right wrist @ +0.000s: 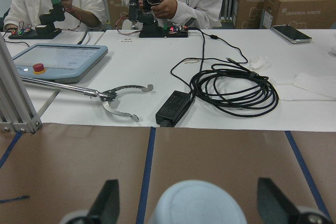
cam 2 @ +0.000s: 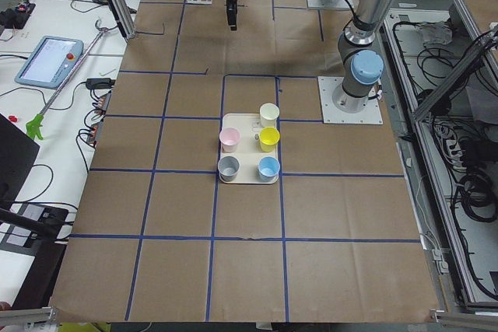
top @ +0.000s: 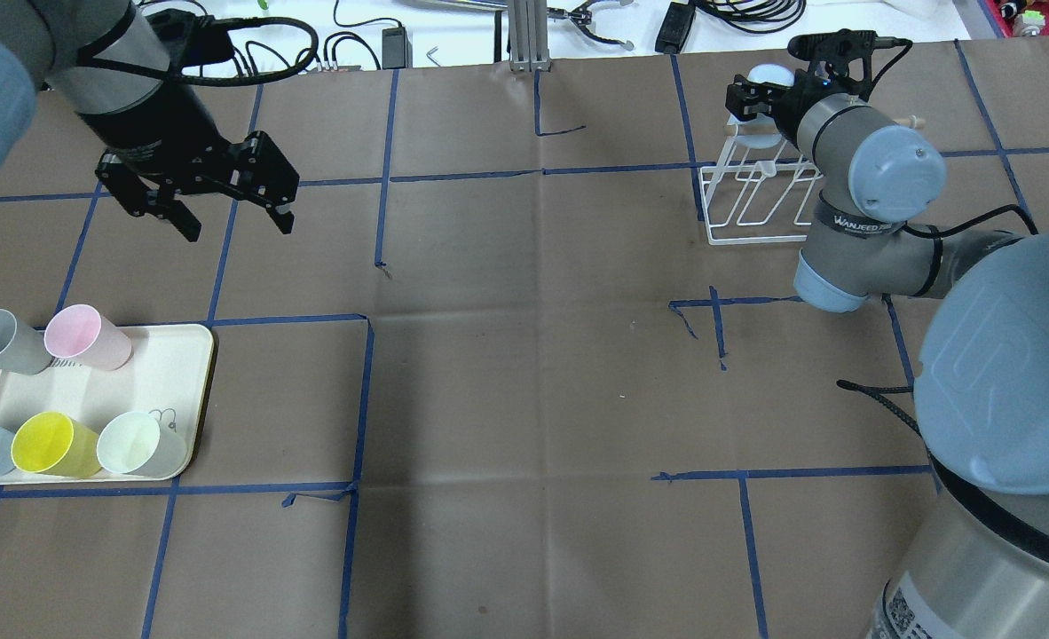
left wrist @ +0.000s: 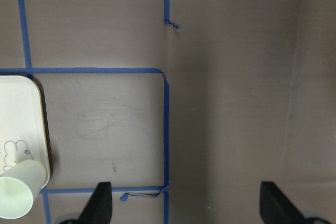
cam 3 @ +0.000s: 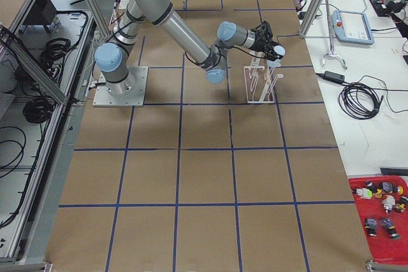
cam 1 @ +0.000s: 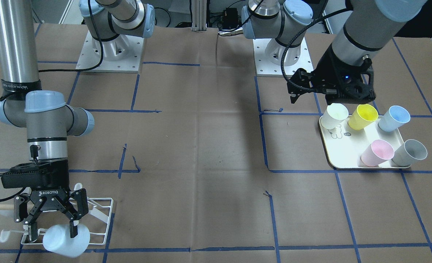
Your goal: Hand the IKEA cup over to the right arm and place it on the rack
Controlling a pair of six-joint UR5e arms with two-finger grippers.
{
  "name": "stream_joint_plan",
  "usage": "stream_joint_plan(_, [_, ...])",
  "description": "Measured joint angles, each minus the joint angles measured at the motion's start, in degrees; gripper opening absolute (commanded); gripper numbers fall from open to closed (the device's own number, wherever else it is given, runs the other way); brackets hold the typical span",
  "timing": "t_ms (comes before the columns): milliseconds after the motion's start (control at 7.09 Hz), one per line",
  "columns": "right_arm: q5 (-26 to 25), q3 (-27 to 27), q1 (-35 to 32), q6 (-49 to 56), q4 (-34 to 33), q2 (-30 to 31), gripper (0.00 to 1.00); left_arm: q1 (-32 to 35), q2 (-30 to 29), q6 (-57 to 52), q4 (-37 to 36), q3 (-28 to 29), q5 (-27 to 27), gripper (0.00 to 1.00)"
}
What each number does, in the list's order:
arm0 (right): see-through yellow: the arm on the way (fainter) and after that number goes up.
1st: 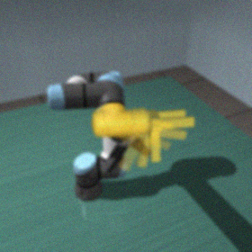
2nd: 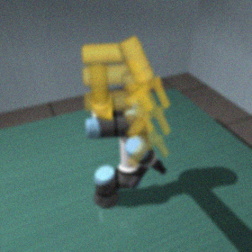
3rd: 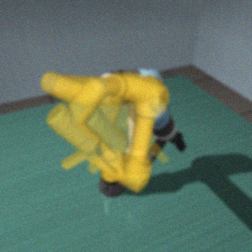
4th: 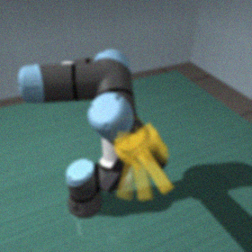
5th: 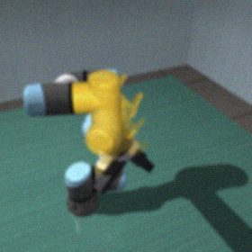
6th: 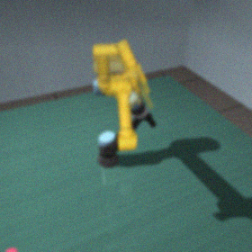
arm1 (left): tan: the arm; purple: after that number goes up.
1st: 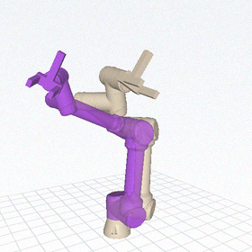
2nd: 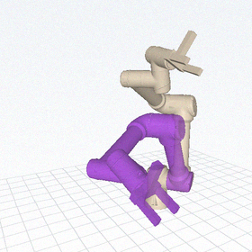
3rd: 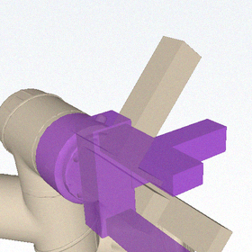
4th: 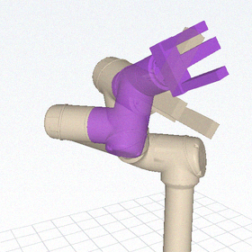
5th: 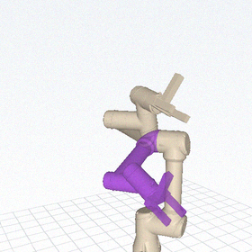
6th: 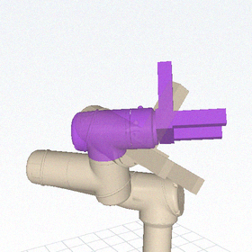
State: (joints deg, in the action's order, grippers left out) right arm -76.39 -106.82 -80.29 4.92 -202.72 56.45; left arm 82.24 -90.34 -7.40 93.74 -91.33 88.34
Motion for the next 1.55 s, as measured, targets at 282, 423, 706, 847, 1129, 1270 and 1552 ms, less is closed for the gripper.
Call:
stream_joint_plan(282, [0.3,0.4,-0.1,-0.1,0.4,1.2,1.00,-10.5,5.1,-8.4,-2.3,-8.6,1.4,0.99])
stream_joint_plan(423, [0.3,0.6,-0.2,0.0,0.8,2.7,1.00,-15.0,6.4,-11.4,-5.2,-13.2,3.0,0.99])
stream_joint_plan(706, [0.5,0.3,-0.8,-2.0,4.4,8.6,1.00,-18.9,8.0,-14.1,-10.9,-20.9,5.6,0.99])
stream_joint_plan(847, [0.7,-0.1,-2.2,-5.5,7.1,11.4,1.00,-19.5,9.0,-14.4,-12.2,-23.9,6.5,0.99])
stream_joint_plan(1129, [1.5,-3.3,-5.7,-18.8,8.9,14.9,1.00,-19.8,10.1,-15.7,-16.4,-29.1,7.1,0.99])
stream_joint_plan(1270, [3.3,-6.9,-6.8,-28.8,8.9,17.1,1.00,-19.8,10.0,-17.3,-20.7,-32.0,7.1,0.99])
stream_joint_plan(1552, [6.8,-17.0,-7.2,-44.8,8.6,24.3,1.00,-19.9,8.8,-21.1,-31.7,-38.3,7.0,0.98])
